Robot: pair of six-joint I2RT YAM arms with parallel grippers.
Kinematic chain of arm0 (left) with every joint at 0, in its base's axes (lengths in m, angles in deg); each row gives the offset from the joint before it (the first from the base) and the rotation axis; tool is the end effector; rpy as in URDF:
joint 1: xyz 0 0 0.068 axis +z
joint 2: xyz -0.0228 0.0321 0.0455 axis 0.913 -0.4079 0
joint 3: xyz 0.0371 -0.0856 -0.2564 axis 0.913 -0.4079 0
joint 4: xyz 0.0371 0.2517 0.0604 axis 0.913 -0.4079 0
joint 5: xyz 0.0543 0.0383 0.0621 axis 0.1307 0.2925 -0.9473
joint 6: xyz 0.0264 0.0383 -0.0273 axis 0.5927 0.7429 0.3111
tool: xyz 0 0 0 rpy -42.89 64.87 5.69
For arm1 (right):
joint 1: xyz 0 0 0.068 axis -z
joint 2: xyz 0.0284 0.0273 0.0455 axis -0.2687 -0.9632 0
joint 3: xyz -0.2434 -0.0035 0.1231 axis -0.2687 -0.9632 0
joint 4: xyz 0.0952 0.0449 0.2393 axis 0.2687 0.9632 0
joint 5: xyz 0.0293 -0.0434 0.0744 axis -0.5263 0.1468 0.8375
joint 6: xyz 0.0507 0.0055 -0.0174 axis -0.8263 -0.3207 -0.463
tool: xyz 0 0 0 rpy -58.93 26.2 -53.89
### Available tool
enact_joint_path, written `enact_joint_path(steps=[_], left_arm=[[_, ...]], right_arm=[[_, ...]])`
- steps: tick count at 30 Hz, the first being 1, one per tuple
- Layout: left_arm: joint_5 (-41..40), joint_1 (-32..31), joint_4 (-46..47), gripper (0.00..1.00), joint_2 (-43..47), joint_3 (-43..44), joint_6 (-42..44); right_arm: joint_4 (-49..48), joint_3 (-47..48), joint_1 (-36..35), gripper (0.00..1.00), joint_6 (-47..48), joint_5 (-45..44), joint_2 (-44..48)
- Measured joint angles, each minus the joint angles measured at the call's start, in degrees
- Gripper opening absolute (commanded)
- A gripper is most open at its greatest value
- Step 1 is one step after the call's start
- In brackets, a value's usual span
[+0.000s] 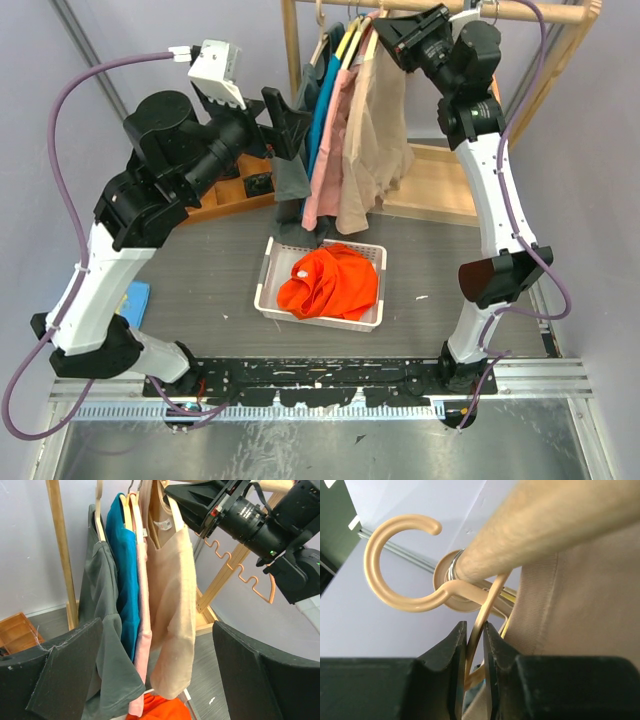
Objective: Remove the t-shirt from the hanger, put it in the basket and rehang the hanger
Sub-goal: Pick up the hanger from the clothesline.
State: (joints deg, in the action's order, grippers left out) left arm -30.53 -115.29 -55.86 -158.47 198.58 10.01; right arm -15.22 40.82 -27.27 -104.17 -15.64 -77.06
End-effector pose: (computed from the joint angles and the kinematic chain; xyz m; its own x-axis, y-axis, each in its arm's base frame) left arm 0.1647 -0.1762 0.5847 -0.0822 -0.2173 -0.9726 0.5337 0.8146 -0.2271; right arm 0.3889 0.0908 0.5373 -0.3222 0.8073 -0.4945 -0.3931 0.3611 0.8456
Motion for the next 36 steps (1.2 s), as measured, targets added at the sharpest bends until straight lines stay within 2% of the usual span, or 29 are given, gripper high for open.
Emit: enact_joint_path(steps=[14,20,26,36], left_arm=[[0.0,0.0,-0.2,0.98,0.1,1.6,0.4],[0.3,0.3,-0.5,0.98,-4.5,10.0,1.5],[1.9,1.7,-0.5,0.98,-6.7,11.4,1.5],[6.5,3.4,-0.4,0.98,-10.3,13.1,-0.7]], right_arm=[[0.0,0.3,0.0,0.01,0.4,2.3,0.9],[-2.6,-10.9,0.0,0.00,0.8,4.7,8.1],[-3.4,-23.1,0.0,0.01,1.8,6.0,18.5],[-4.8,-30.4,0.0,0.01,1.7,10.9,28.9]])
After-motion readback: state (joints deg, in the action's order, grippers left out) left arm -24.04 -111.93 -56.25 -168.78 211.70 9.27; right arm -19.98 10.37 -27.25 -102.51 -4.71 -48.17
